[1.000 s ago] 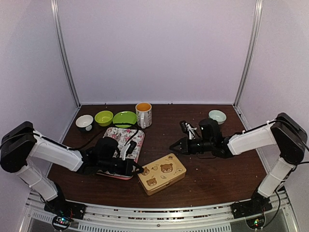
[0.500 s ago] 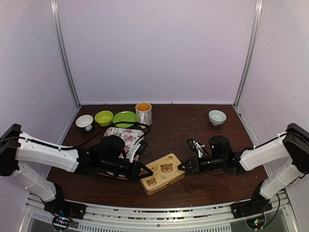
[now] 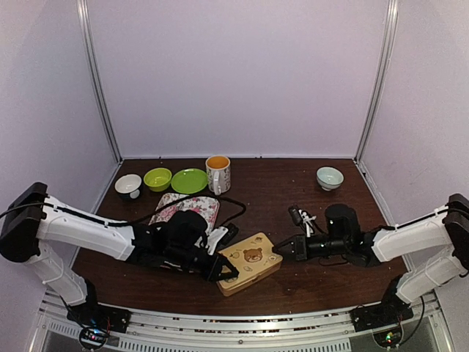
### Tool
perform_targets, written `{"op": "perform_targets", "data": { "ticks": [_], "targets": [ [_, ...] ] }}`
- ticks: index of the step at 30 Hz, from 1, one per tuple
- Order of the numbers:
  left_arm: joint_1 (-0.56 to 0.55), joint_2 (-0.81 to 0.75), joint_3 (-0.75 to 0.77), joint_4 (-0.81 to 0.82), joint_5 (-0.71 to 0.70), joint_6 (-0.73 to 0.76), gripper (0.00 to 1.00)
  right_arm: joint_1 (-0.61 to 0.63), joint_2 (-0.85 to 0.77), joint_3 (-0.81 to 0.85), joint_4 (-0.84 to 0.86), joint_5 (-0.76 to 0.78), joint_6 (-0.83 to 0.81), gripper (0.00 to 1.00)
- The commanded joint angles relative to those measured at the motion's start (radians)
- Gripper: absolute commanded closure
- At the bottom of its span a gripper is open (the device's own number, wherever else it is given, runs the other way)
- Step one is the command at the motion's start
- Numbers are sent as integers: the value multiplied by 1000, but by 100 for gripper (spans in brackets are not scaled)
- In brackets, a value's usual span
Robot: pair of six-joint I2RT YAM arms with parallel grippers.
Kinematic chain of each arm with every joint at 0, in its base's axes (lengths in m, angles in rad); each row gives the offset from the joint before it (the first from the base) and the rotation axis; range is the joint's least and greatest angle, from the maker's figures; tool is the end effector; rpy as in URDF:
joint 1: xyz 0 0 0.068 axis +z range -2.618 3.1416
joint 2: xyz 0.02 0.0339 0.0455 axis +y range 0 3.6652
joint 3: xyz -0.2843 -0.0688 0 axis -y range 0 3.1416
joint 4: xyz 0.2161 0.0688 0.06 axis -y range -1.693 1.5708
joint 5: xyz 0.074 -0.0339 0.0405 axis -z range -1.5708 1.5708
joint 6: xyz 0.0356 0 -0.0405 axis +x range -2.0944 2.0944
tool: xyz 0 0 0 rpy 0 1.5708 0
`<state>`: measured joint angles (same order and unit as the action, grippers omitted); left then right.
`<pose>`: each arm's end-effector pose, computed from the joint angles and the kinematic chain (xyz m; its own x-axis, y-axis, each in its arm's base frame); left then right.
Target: Pack the chocolate
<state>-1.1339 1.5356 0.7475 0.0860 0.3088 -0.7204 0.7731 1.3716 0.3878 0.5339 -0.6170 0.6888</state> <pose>0.1118 -0.2649 0.2170 -0.8396 0.3125 -0.4443 0.5423 0.5310 -0.6512 0.1475 0.1727 0.2007 -0.8394 -0.0947 -0.5353 -0.5298 0.3628 0.7666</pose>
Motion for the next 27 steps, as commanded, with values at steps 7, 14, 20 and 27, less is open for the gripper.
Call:
{"op": "perform_targets", "data": {
  "ticks": [7, 14, 20, 27],
  "targets": [
    [-16, -125, -8, -14, -29, 23, 100, 2, 95, 24, -149, 105, -91, 100],
    [-44, 22, -126, 182, -10, -41, 100, 1, 133, 19, -138, 122, -99, 100],
    [-48, 65, -142, 208, -23, -67, 100, 1, 11, 30, -154, 136, -105, 100],
    [-56, -117, -46, -43, -176, 28, 100, -1, -200, 34, -269, 290, -153, 100]
  ]
}}
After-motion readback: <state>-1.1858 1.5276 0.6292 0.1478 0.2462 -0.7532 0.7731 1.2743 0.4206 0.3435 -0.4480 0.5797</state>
